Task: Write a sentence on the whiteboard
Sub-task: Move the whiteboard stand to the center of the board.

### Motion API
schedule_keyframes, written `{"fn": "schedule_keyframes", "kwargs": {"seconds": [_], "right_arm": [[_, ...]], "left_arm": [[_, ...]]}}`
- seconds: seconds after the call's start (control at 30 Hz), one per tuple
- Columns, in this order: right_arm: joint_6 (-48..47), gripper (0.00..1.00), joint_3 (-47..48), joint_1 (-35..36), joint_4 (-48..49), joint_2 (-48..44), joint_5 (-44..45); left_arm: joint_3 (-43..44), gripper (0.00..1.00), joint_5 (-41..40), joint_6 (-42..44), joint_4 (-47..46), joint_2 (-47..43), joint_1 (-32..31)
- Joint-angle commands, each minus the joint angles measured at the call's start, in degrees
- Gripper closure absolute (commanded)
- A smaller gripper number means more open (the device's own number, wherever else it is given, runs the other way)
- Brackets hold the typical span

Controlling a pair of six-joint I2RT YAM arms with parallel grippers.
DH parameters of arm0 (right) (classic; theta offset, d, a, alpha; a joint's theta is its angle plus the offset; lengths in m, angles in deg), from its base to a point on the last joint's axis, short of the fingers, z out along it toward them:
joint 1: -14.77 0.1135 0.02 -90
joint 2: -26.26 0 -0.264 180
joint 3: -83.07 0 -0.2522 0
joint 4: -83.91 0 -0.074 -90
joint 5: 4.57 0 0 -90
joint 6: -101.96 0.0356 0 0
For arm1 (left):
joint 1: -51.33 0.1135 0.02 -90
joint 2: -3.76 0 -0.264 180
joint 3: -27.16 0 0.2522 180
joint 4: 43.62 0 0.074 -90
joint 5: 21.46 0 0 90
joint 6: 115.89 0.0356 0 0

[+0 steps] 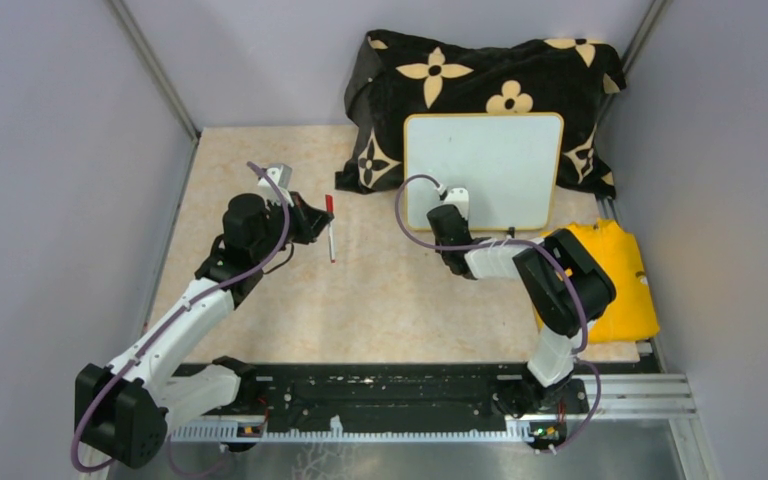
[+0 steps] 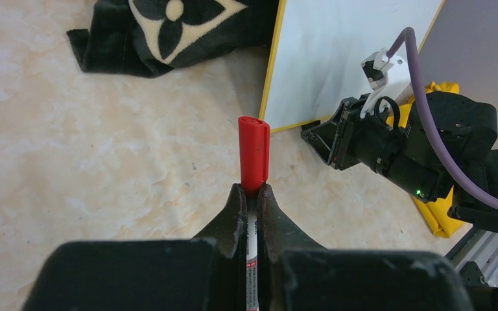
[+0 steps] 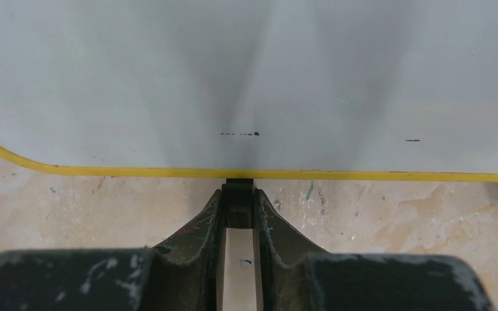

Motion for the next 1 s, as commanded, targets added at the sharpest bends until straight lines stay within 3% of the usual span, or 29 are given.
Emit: {"fn": "schedule_keyframes", "kwargs": {"seconds": [0.0, 0.27, 0.5, 0.97], "right_arm": [[1.20, 1.00, -0.92, 1.29, 2.10, -2.49, -0.22], [6.04, 1.00, -1.40, 9.22, -5.66, -4.54, 5.39], [12.88, 1.00, -0.59, 10.90, -11.66, -6.50, 2.05], [24.85, 1.00, 0.06, 22.46, -18.18, -5.98, 3.66]], "left_arm": [[1.18, 1.00, -0.46, 0.27, -0.29, -0.89, -0.24], [1.07, 1.00, -0.90, 0.14, -0.21, -1.58, -0.24], [1.05, 1.00, -1.55, 0.09, 0.13, -2.26, -0.24], [1.24, 1.00, -5.36, 0.18, 1.24, -4.41, -0.24]]}}
